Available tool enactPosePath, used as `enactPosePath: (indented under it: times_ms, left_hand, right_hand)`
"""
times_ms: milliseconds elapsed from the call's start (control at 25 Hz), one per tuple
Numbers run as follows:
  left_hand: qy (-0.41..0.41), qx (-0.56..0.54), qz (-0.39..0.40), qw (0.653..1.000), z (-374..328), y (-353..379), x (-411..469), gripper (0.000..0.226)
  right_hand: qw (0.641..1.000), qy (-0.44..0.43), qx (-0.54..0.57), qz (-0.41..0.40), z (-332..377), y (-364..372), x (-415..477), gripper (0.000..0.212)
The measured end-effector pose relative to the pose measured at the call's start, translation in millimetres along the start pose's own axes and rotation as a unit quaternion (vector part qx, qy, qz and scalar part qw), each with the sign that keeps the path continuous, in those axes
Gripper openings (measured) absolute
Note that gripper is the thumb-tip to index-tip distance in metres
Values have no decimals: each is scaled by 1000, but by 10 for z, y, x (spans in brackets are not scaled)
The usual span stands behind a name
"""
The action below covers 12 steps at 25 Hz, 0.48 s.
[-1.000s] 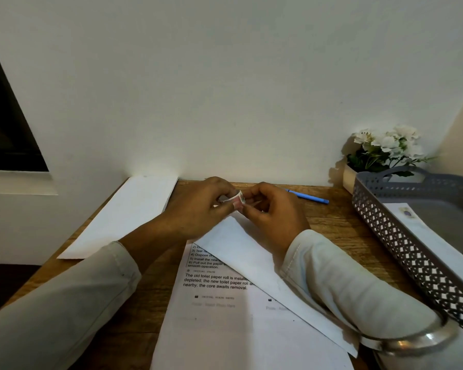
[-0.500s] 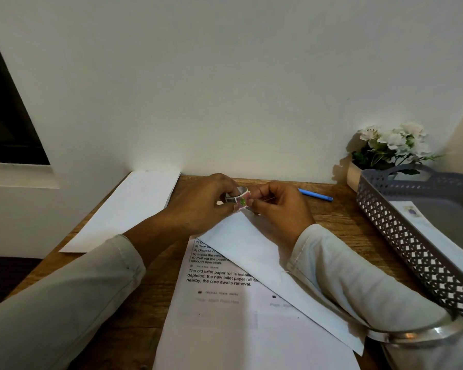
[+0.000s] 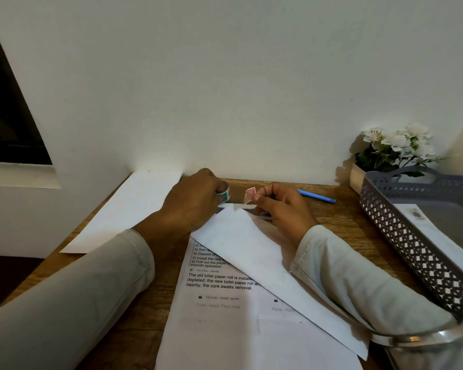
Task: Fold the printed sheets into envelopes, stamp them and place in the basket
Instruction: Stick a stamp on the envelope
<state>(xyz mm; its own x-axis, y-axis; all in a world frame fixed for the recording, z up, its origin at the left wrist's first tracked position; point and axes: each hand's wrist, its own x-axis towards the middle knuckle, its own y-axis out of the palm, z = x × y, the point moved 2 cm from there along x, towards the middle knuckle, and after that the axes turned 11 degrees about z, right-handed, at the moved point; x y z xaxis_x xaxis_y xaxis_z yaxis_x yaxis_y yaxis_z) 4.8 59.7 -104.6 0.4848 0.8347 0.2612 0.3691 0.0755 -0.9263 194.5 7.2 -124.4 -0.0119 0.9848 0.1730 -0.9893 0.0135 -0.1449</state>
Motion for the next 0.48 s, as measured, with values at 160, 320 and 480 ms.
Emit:
enactPosePath:
  times_ms: [160, 320, 480]
  left_hand:
    - [-38, 2, -4, 999, 12, 69, 151, 31]
    - [-31, -47, -47, 997, -30, 0, 129, 38]
    - [78, -258, -11, 963, -288, -171, -67, 47]
  right_hand:
    - [1000, 14, -10, -12, -1, -3, 13, 13]
    - [1000, 13, -15, -19, 0, -8, -3, 14]
    - [998, -3, 42, -40, 24, -6, -14, 12]
